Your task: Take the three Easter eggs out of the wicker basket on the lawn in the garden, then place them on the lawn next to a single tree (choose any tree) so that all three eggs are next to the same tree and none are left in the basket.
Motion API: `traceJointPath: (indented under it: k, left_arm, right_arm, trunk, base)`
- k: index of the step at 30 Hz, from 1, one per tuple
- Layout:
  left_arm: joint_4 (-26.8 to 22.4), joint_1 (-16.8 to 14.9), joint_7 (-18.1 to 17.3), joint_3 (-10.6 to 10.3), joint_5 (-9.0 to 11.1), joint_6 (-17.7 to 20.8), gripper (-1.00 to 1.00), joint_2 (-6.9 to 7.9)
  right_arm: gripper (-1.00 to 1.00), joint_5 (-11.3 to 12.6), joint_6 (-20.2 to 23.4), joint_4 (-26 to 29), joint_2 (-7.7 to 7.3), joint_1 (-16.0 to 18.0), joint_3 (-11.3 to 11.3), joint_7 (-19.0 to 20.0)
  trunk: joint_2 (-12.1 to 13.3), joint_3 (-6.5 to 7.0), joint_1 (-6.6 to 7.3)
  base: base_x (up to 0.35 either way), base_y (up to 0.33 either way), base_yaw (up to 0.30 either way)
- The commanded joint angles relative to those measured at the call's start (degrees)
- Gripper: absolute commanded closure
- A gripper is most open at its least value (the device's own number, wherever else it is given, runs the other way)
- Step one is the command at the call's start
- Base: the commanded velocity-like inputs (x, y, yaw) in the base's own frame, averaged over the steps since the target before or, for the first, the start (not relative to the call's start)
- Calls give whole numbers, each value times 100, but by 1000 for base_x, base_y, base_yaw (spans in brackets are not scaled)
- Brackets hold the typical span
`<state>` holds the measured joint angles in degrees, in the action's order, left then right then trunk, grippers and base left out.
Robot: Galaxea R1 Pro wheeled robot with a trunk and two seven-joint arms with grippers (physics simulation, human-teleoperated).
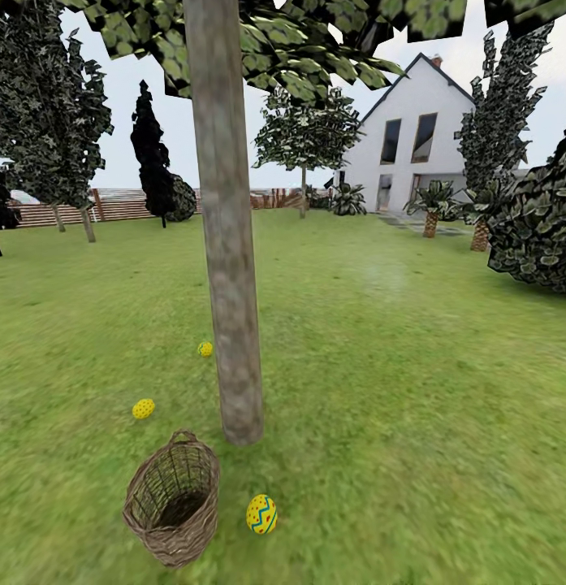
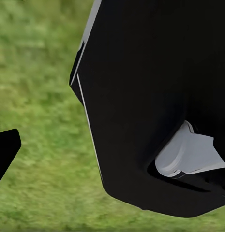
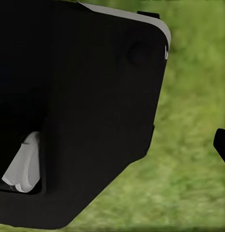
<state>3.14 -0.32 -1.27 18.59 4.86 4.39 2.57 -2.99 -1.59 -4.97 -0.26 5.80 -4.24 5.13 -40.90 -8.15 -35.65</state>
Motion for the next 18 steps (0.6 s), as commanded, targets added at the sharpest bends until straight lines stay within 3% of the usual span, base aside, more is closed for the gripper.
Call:
traceJointPath:
  k: [1,6,12,18]
  left_arm:
    - [2,-3,-8,6,51,19,-100,3]
    - [-6,-3,17,-1,53,30,-100,11]
    - [-10,-3,30,7,64,28,-100,23]
    - [-15,-3,39,22,77,27,-100,21]
  right_arm:
    - [-100,-38,-17,-16,0,8,-44,13]
    - [-100,-38,-20,-11,-4,9,-41,11]
    - [-100,-15,-19,-5,-201,8,-36,6]
    - [-100,-15,-17,-4,-221,7,-34,6]
  trunk:
    - [-7,-8,-1]
    - [-7,-8,-1]
    - [-7,-8,-1]
    - [-7,-8,-1]
  base:
    - [0,0,0]
    - [0,0,0]
    - [0,0,0]
    - [0,0,0]
